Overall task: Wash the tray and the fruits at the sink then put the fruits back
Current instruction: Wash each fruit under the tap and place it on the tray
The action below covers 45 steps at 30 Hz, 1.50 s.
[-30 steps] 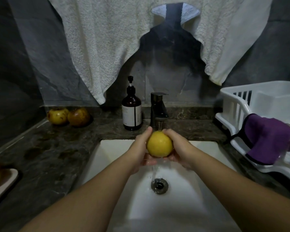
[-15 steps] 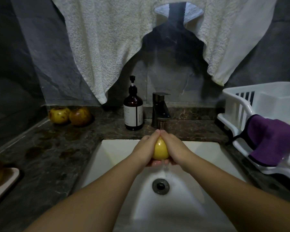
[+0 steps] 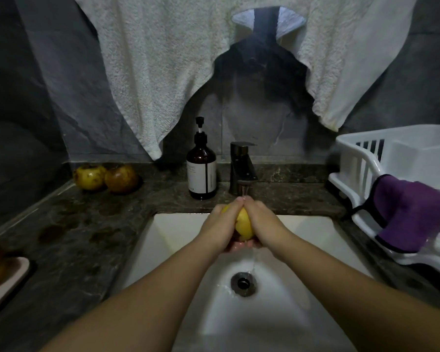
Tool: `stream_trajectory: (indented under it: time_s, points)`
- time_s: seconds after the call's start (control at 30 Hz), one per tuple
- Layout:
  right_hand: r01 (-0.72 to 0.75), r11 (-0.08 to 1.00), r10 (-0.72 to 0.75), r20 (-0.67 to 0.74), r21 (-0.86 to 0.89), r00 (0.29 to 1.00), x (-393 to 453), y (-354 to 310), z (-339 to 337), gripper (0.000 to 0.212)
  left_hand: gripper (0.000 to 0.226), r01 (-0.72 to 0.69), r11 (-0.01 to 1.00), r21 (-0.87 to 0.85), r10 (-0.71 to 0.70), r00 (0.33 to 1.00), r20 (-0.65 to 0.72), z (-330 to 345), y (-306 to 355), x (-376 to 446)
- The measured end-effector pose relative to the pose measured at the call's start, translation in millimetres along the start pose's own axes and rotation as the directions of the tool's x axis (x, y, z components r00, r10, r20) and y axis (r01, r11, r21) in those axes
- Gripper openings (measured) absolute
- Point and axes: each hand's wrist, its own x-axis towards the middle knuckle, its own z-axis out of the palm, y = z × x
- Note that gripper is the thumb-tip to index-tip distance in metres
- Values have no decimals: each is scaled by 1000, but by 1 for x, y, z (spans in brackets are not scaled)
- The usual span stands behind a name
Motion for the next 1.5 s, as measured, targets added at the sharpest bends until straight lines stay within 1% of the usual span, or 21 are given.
stream_trajectory:
  time_s: [0.03, 0.07, 0.17, 0.2, 0.3, 0.37, 0.43, 0.53, 0.57, 0.63, 0.67, 0.7, 0.8, 0.9, 0.93, 1.03, 1.13, 1.2, 1.37, 1.43, 1.5]
  points:
    - [48, 998, -48, -22, -33, 999, 1, 2, -1, 41, 51, 56, 996, -62, -54, 998, 40, 0, 1, -1]
    - [50, 998, -51, -20, -41, 998, 0, 3, -3, 37, 49, 54, 995, -83, -50, 998, 49, 0, 2, -2]
    - [-108, 993, 104, 82, 39, 991, -1, 3, -2, 54, 39, -65, 998, 25, 66, 997, -46, -1, -2, 1]
    - [-100, 994, 97, 78, 37, 992, -1, 3, -2, 54, 40, -54, 998, 24, 55, 997, -47, -1, -2, 1]
    - [41, 998, -40, 14, -53, 999, 0, 5, -2, 39, 48, 79, 989, -124, -76, 997, 27, -2, 3, -4]
    - [-36, 999, 36, 60, -3, 998, -2, 4, -1, 50, 47, 7, 999, -33, -7, 1000, -15, -3, 1, -1]
    - [-100, 995, 99, 51, 17, 994, -2, 3, -1, 60, 47, -44, 998, 33, 47, 996, -75, -1, 2, -2]
    - [46, 994, -51, -43, -100, 998, -1, 3, -1, 41, 47, 15, 997, -74, -18, 999, -40, 1, 5, -5]
    - [51, 993, -54, -35, -103, 998, -2, 3, -1, 40, 44, -13, 998, -64, 10, 999, -49, 1, 5, -4]
    - [-56, 998, 56, 32, 0, 998, -4, 1, 0, 57, 39, -101, 995, 3, 101, 991, -83, 0, 2, -1]
    - [-87, 996, 85, 47, 36, 995, -4, 1, 1, 63, 39, -106, 994, 16, 107, 990, -97, 0, 1, -1]
    - [-62, 998, 61, 44, 22, 997, -5, 0, 1, 61, 43, -80, 997, 13, 81, 993, -85, 0, 0, -1]
    - [95, 993, -95, -3, -69, 995, -5, 2, -2, 38, 47, 50, 992, -117, -49, 999, 12, -2, 1, -3]
    - [-15, 999, 12, 67, 39, 998, -7, 0, -4, 41, 50, 27, 996, -85, -26, 1000, 13, -4, 0, 0]
    - [-4, 1000, 3, 53, 30, 999, -7, -1, -4, 40, 51, 57, 991, -121, -52, 998, 43, -4, 0, -1]
    - [94, 994, -94, -7, -51, 996, -5, -1, -11, 31, 56, 173, 970, -169, -142, 974, 178, -6, -1, -3]
    - [109, 977, -109, 11, -184, 994, -8, 0, -18, 36, 64, 140, 984, -110, -123, 982, 147, -11, -3, 0]
    - [151, 957, -167, -46, -246, 985, -9, -5, -22, 37, 63, 152, 978, -142, -131, 981, 146, -10, -1, -2]
    - [351, 907, -405, -257, -233, 877, -5, -35, -43, 26, 50, 213, 953, -214, -179, 969, 168, -8, -1, -2]
    - [430, 856, -503, -270, -285, 821, -4, -50, -51, 22, 47, 227, 947, -228, -188, 966, 178, -6, 2, -2]
    - [483, 797, -575, -210, -362, 791, -4, -64, -55, 21, 49, 239, 943, -231, -197, 962, 190, -5, 3, -1]
